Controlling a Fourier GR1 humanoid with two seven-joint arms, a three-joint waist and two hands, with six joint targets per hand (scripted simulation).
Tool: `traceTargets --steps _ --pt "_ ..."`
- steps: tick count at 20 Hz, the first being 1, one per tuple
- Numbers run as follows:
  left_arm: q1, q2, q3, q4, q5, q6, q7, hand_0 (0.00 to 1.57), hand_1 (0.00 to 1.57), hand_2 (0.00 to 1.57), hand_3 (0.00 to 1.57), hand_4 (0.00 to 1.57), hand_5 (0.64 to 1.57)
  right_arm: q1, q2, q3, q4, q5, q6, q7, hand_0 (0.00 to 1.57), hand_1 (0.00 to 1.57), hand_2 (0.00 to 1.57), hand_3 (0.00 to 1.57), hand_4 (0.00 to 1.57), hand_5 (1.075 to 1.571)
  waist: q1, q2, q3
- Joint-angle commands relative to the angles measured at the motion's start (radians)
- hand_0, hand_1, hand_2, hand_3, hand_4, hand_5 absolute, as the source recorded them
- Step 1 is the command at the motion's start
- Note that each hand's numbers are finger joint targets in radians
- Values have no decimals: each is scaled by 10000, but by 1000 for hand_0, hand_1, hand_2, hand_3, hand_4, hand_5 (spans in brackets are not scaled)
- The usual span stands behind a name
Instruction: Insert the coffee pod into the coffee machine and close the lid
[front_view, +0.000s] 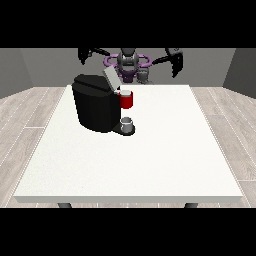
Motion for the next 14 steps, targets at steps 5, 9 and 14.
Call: traceTargets --steps 5,9,14 --pt "645 -438 -483 -1273 1224 95 871 0 0 0 0 353 1571 -818 -861 -161 -59 -26 760 433 0 0 0 0 0 1571 534 88 8" --pt "872 -445 -1541 -2035 1756 -148 1360 0 0 0 0 411 1571 -1809 -1094 -1097 1003 -569 543 829 0 0 0 0 0 1571 1314 281 11" --pt "1416 -447 -1521 -3100 1940 -20 1146 0 0 0 0 391 1571 -2238 -1073 -1546 1265 -1391 903 944 0 0 0 0 83 1571 1234 1012 9"
